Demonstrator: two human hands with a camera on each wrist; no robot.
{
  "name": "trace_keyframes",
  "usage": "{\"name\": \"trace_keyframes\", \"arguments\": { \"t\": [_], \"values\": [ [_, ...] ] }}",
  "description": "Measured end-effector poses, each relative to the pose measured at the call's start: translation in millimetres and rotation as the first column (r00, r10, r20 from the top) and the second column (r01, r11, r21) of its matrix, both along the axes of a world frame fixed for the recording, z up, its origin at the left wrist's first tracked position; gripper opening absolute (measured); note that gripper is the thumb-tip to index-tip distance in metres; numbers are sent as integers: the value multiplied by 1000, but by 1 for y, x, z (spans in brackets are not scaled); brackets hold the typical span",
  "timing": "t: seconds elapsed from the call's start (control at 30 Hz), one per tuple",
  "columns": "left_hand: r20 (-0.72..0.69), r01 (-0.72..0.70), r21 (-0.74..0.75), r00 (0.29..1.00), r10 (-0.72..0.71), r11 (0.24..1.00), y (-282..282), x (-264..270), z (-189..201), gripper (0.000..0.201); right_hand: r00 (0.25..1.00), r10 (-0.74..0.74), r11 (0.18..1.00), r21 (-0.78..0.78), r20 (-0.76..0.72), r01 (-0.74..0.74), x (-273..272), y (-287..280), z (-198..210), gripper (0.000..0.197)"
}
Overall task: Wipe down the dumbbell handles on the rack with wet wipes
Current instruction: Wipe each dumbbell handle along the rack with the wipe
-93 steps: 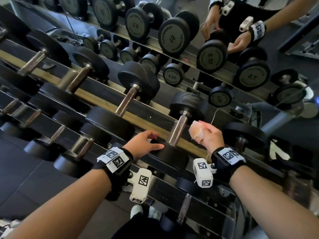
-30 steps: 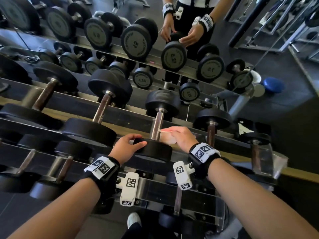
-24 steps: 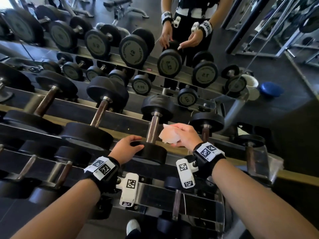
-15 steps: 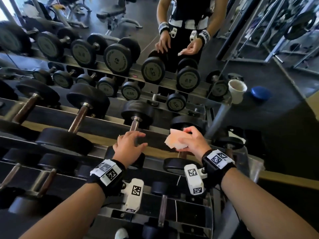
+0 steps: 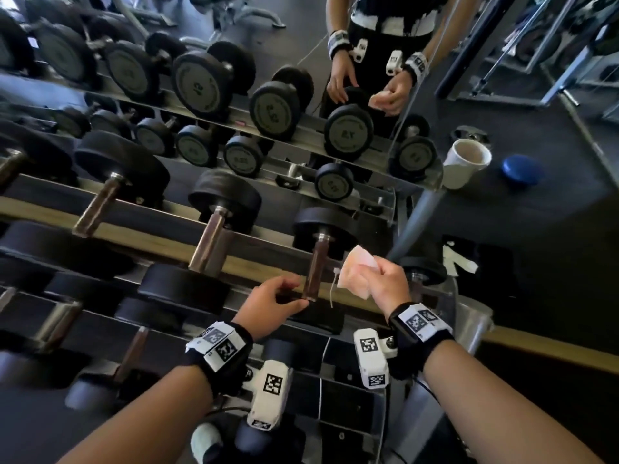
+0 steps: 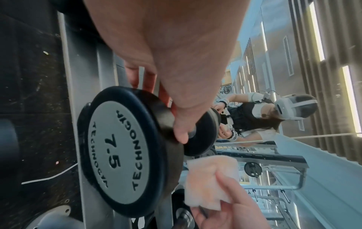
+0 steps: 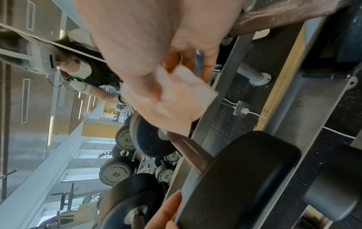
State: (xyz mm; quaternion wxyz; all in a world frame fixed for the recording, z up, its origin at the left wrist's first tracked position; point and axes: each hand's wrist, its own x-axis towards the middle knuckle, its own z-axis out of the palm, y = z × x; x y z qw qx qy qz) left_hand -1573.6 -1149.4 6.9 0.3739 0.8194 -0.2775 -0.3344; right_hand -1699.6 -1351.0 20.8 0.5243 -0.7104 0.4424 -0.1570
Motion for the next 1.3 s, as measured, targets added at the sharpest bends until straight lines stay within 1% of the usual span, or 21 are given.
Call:
{"name": "trace_keyframes", "arguments": {
  "t": [0.03, 0.1, 0.17, 0.23, 0.33, 0.43, 0.5, 0.63, 0.7, 0.77, 0.87, 0.97, 1.0, 1.07, 1.2, 1.3],
  "values": [
    [-9, -22, -3, 1000, 22, 1000, 1, -1, -3, 42, 1000, 1, 1000, 1, -23, -1, 2, -3, -5, 9],
    [-17, -52, 3, 998, 52, 999, 4, 1, -5, 38, 996, 68, 998, 7, -49, -68, 8, -4, -12, 19],
    [-32, -69, 15, 997, 70, 997, 7, 2, -6, 33, 988, 132, 991, 10, -81, -131, 17, -4, -17, 20],
    [-46, -83, 16, 995, 83, 996, 9, 4, -7, 32, 977, 158, 987, 1, -143, -159, 26, -3, -20, 21],
    [-56, -95, 24, 994, 96, 995, 10, 6, -12, 38, 951, 163, 984, -29, -261, -177, 34, -4, -25, 28],
    [-72, -92, 34, 993, 94, 995, 12, 6, -17, 49, 935, 113, 988, -65, -336, -142, 33, -7, -29, 36],
    [-77, -84, 39, 993, 87, 996, 13, 5, -18, 54, 944, 67, 989, -106, -324, -106, 34, -7, -30, 35],
    [-79, -74, 20, 994, 76, 997, 16, 3, -20, 54, 970, -28, 974, -224, -242, -28, 48, -2, -25, 15],
    [-74, -72, 15, 995, 73, 997, 16, 2, -19, 50, 976, -25, 956, -291, -218, -41, 53, 3, -22, 17],
    [-76, -66, 12, 995, 67, 998, 16, 1, -19, 48, 978, 12, 937, -339, -210, -84, 56, 6, -22, 17],
    [-92, -67, 3, 993, 67, 998, 16, 1, -19, 46, 968, 131, 899, -385, -213, -207, 58, 9, -24, 16],
    [-103, -67, 1, 992, 67, 998, 17, 0, -19, 45, 965, 198, 879, -405, -173, -253, 58, 5, -18, 19],
    [-103, -69, -1, 992, 68, 998, 17, 0, -19, 45, 958, 222, 859, -430, -180, -280, 57, 2, -15, 19],
    [-106, -74, -6, 992, 73, 997, 18, -1, -19, 44, 938, 281, 792, -503, -204, -347, 57, -4, -8, 20],
    [-126, -82, -16, 989, 80, 996, 18, -1, -19, 43, 873, 425, 598, -650, -240, -470, 65, -12, 5, 19],
    [-135, -89, -25, 987, 85, 996, 18, -2, -19, 42, 801, 507, 455, -690, -319, -563, 73, -11, 10, 29]
  ]
}}
